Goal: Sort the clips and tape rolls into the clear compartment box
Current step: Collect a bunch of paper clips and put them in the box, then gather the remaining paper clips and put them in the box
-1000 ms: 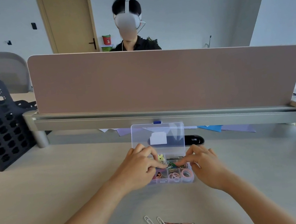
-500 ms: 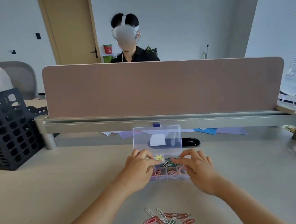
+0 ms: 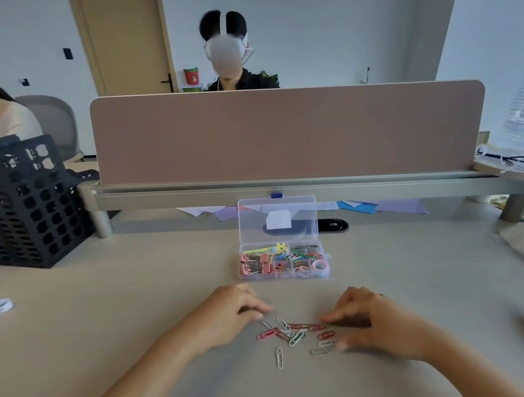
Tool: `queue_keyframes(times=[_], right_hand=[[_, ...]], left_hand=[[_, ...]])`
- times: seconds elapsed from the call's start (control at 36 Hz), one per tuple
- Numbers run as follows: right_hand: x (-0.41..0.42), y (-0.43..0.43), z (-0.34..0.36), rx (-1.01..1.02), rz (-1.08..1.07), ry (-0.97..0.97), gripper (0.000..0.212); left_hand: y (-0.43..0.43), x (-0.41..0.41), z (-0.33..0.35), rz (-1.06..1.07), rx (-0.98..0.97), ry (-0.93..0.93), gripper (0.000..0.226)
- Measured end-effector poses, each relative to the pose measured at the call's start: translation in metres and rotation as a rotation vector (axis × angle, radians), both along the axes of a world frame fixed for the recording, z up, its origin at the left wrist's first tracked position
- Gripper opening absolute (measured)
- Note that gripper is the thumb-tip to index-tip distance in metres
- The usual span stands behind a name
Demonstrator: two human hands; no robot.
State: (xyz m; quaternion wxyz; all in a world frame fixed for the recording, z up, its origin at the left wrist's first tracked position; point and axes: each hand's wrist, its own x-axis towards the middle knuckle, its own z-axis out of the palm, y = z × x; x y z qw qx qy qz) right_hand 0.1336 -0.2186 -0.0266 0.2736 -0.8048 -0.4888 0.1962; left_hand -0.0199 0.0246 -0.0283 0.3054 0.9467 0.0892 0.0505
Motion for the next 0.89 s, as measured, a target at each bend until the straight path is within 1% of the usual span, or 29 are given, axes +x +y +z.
queue_keyframes(times=[0.08,0.14,0.22,0.31,0.36,0.42,0.5,0.58,0.61,0.67,0.75,0.81,0.83,0.89], right_hand=[[-0.007,-0.004,-0.002,0.060,-0.019,0.060,0.042],[-0.012,-0.001,-0.003,0.097,-0.048,0.069,0.037],[-0.020,0.009,-0.004,0.140,-0.081,0.074,0.027],[-0.026,0.023,-0.007,0.178,-0.108,0.091,0.018],[-0.028,0.031,-0.011,0.206,-0.126,0.079,0.018],[-0.029,0.036,-0.015,0.233,-0.136,0.065,0.014],[-0.030,0.036,-0.017,0.282,-0.135,0.076,0.015],[-0.029,0.033,-0.019,0.356,-0.156,0.094,0.012],[-0.028,0.032,-0.020,0.373,-0.165,0.061,0.014],[-0.025,0.034,-0.025,0.378,-0.148,-0.032,0.025],[-0.026,0.040,-0.029,0.318,-0.059,-0.179,0.034],[-0.026,0.043,-0.030,0.220,-0.027,-0.315,0.040],[-0.026,0.043,-0.030,0.185,-0.020,-0.348,0.041],[-0.026,0.042,-0.030,0.166,-0.018,-0.347,0.041]], left_hand=[[0.006,-0.010,0.002,0.029,-0.063,0.016,0.019],[0.005,-0.014,0.004,0.037,-0.123,0.032,0.020],[-0.003,-0.013,0.002,0.061,-0.156,0.021,0.019],[-0.012,-0.009,-0.001,0.084,-0.165,-0.009,0.012],[-0.019,-0.005,-0.002,0.089,-0.142,-0.035,0.009],[-0.024,-0.002,-0.002,0.097,-0.131,-0.065,0.008],[-0.028,0.000,-0.005,0.128,-0.164,-0.106,0.009],[-0.029,-0.001,-0.009,0.136,-0.199,-0.190,0.009],[-0.028,-0.001,-0.010,0.132,-0.179,-0.221,0.010],[-0.025,0.000,-0.013,0.090,-0.060,-0.259,0.017],[-0.022,0.002,-0.017,-0.009,0.109,-0.232,0.023],[-0.021,0.002,-0.019,-0.059,0.156,-0.206,0.026],[-0.022,0.002,-0.019,-0.074,0.169,-0.196,0.028],[-0.022,0.001,-0.018,-0.089,0.163,-0.165,0.034]])
